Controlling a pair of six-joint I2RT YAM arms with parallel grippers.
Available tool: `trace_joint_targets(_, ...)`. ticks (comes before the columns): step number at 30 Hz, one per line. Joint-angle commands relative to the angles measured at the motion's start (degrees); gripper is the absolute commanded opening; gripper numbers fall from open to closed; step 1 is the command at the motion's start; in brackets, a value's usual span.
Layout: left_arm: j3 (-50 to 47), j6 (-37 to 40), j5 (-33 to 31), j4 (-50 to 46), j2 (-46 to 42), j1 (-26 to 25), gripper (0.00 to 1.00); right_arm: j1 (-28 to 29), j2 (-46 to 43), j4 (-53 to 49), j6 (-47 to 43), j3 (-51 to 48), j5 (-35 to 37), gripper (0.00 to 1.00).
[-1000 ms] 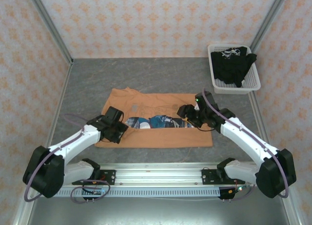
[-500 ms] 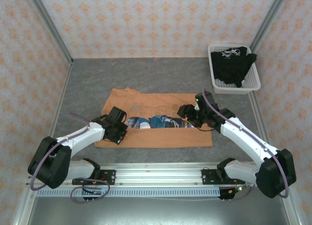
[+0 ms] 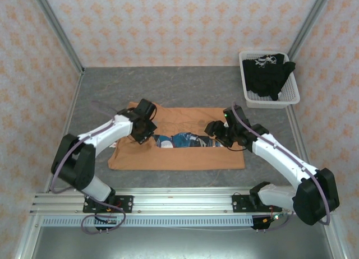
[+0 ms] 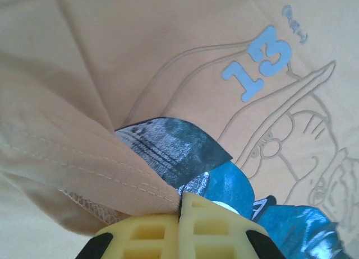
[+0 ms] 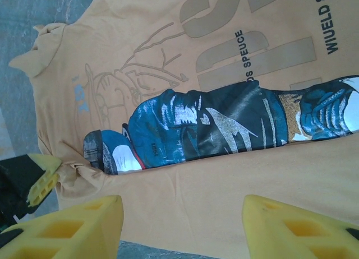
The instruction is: Fold and stack the t-shirts
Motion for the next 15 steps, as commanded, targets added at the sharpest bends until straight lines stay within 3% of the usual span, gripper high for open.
trace_joint_targets(1, 8.61, 10.54, -4.29, -8.63, 6.19, -1.38, 0.00, 0.03, 0.30, -1.64, 0.70, 1.25, 1.70, 0.58)
trace_joint_targets(8, 23.65, 22.10, -8.04, -17.80, 18.12, -4.78, 0.01, -0.26, 0.13, -2.09, 0.92, 0.44, 1.18, 0.58)
trace_joint_targets(12, 27.26, 24.57, -13.09, -20.08, 17.29, -6.98, 0.51, -0.35, 0.12, -1.93, 1.06, -0.22, 1.03, 0.58)
trace_joint_targets(13, 27.24, 24.29, -14.29, -20.27, 16.06, -7.25, 0.57, -0.35, 0.14, -1.91, 1.07, -0.31, 1.03, 0.58)
trace_joint_targets(15, 25.86, 23.16, -15.97, -20.23, 11.78, -7.39, 0.61, -0.41, 0.12, -1.59, 1.22, -0.78, 0.98, 0.58)
